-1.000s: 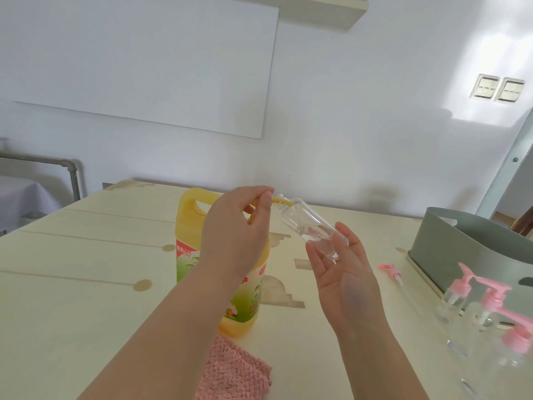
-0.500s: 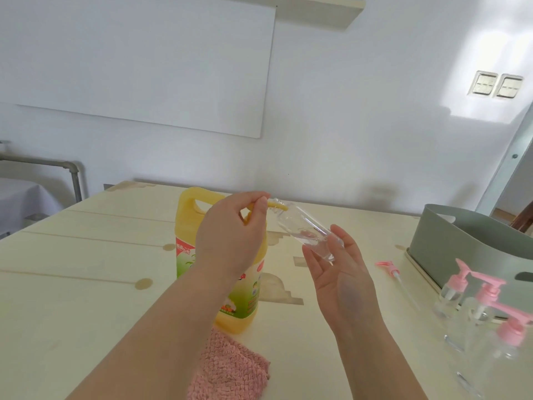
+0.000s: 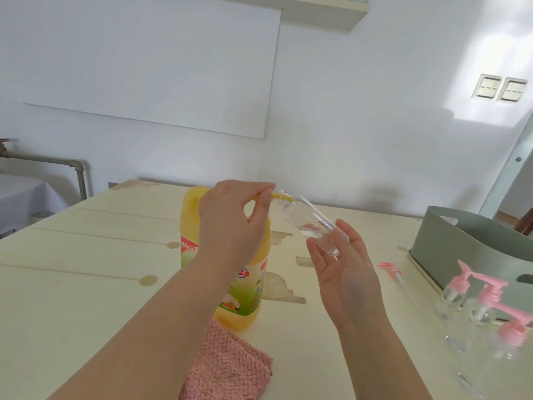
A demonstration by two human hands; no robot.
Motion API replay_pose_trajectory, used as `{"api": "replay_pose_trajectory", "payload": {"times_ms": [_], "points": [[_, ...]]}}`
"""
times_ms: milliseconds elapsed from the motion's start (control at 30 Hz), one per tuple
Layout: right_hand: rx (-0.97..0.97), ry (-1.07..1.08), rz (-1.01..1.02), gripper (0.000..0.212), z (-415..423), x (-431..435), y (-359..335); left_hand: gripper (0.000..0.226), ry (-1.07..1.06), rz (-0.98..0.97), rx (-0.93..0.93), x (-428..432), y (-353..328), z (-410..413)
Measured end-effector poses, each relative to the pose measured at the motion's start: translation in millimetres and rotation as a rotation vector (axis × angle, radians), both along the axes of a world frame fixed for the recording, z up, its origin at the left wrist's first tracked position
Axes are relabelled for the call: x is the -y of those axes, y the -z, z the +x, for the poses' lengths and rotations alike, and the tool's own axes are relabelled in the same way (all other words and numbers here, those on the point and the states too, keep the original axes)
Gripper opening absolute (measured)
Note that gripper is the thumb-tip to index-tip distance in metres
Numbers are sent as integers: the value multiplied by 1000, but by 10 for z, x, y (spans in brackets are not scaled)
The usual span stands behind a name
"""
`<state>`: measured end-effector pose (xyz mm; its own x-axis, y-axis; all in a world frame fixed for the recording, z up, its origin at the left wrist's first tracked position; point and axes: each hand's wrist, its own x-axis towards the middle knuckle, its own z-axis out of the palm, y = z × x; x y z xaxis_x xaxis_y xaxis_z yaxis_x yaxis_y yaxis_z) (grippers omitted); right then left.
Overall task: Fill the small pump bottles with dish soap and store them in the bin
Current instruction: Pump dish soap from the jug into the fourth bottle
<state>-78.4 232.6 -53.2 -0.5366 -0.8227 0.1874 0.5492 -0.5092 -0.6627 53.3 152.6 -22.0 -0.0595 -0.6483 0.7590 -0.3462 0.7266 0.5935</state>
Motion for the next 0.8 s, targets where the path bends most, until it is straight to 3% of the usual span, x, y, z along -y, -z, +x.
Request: {"api": "replay_pose_trajectory", "payload": {"times_ms": [433, 800], "points": [[-34, -10, 83, 13, -59, 21, 110, 34, -66, -34, -18, 87, 275, -138], [-88, -7, 110, 13, -39, -40, -25, 25, -9, 39, 94, -49, -30, 15]]}}
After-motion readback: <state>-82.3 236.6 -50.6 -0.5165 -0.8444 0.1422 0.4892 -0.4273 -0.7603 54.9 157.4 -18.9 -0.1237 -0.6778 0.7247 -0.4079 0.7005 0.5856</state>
